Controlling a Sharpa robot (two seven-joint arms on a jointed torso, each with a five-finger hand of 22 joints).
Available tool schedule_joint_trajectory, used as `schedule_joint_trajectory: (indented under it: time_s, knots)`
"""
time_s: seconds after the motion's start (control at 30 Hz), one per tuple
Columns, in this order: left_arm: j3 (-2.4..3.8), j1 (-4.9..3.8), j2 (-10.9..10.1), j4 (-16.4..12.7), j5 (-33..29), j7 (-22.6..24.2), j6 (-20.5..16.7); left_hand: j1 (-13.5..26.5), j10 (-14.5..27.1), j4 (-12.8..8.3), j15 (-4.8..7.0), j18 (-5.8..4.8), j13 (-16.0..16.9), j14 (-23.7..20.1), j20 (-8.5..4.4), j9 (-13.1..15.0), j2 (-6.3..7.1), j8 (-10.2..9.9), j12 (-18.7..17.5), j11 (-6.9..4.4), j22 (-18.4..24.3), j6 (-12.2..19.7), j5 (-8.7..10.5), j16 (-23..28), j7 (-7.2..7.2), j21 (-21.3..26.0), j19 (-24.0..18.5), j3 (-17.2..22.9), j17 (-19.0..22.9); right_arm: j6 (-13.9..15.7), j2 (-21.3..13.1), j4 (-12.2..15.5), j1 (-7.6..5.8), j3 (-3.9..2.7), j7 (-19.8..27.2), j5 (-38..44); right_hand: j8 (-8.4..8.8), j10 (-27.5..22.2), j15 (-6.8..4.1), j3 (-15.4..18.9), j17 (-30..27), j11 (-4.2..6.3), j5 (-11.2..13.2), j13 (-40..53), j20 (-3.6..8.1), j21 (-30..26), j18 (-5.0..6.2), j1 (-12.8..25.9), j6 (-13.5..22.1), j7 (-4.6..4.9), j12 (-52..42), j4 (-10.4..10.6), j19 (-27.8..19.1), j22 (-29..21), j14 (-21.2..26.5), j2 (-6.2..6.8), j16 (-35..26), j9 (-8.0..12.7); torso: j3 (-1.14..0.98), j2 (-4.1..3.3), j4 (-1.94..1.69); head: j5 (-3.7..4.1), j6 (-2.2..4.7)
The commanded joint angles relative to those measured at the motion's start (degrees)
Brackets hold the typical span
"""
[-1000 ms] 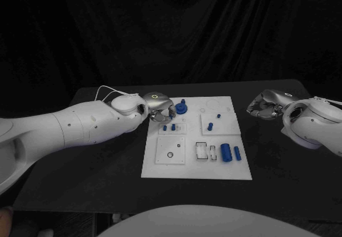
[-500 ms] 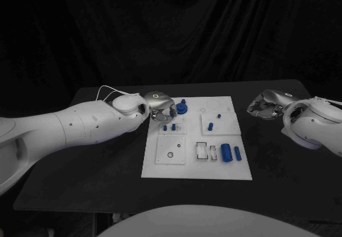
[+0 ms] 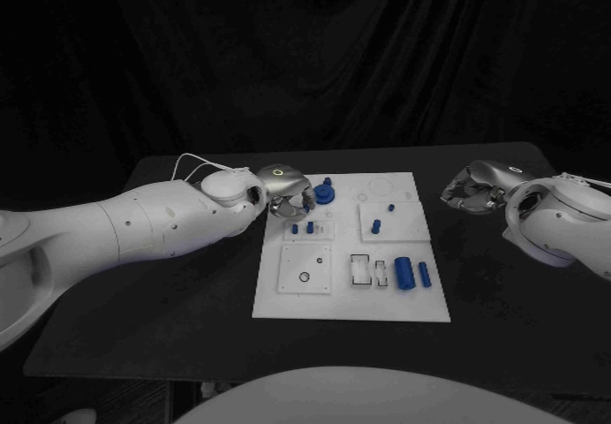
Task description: Assemble the parts on the task board
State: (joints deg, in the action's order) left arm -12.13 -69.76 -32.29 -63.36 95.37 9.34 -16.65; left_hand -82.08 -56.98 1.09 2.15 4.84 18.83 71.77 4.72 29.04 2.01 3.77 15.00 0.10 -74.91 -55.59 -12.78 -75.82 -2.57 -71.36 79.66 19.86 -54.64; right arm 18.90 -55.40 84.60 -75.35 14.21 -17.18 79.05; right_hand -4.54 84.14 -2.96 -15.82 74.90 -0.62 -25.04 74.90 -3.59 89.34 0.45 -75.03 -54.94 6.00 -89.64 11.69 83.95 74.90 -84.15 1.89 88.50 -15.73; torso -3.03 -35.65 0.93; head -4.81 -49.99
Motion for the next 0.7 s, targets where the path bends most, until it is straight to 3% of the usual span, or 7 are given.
schedule_joint_trajectory:
  time_s: [0.03, 0.7]
  knots:
    - [0.04, 0.23, 0.2, 0.2, -0.1, -0.1, 1.1, -0.1, -0.1, -0.3, -0.15, -0.63, -0.1, -0.1, 0.07, -0.1, 0.16, 0.1, 0.2, 0.09, -9.5, 0.0, 0.08, 0.3, -0.14, 0.3, -0.4, -0.1, 0.1, -0.2, -0.1, 0.1, 0.13, -0.04, -0.4, 0.2, 0.25, 5.9, 0.12, -0.3, 12.9, -0.29, -0.2, 15.1, 0.07, -0.3, -0.18, -0.3, -0.1, 0.16, -0.4, 0.1, 5.5, 14.7, -5.3, 0.08, -0.3, 0.0, 0.01, 0.01, 0.01, 0.06, -0.01]
    - [0.04, 0.73, 0.6, 0.7, -0.1, -0.1, 1.9, 0.0, 0.1, -0.2, -0.25, -0.62, -0.2, -0.2, 0.08, -0.1, 0.18, 0.2, -0.1, 0.20, -9.5, -0.2, 0.33, 0.4, -0.19, 0.4, -0.4, -0.1, 0.2, -0.3, 0.1, 0.0, 0.13, -0.04, -0.4, 0.2, 0.25, 5.9, 0.13, -0.4, 12.8, -0.31, -0.2, 15.1, 0.06, -0.3, -0.16, -0.3, -0.1, 0.17, -0.4, 0.0, 5.4, 14.7, -5.3, 0.09, -0.3, 0.0, 0.00, 0.01, 0.00, 0.05, -0.01]
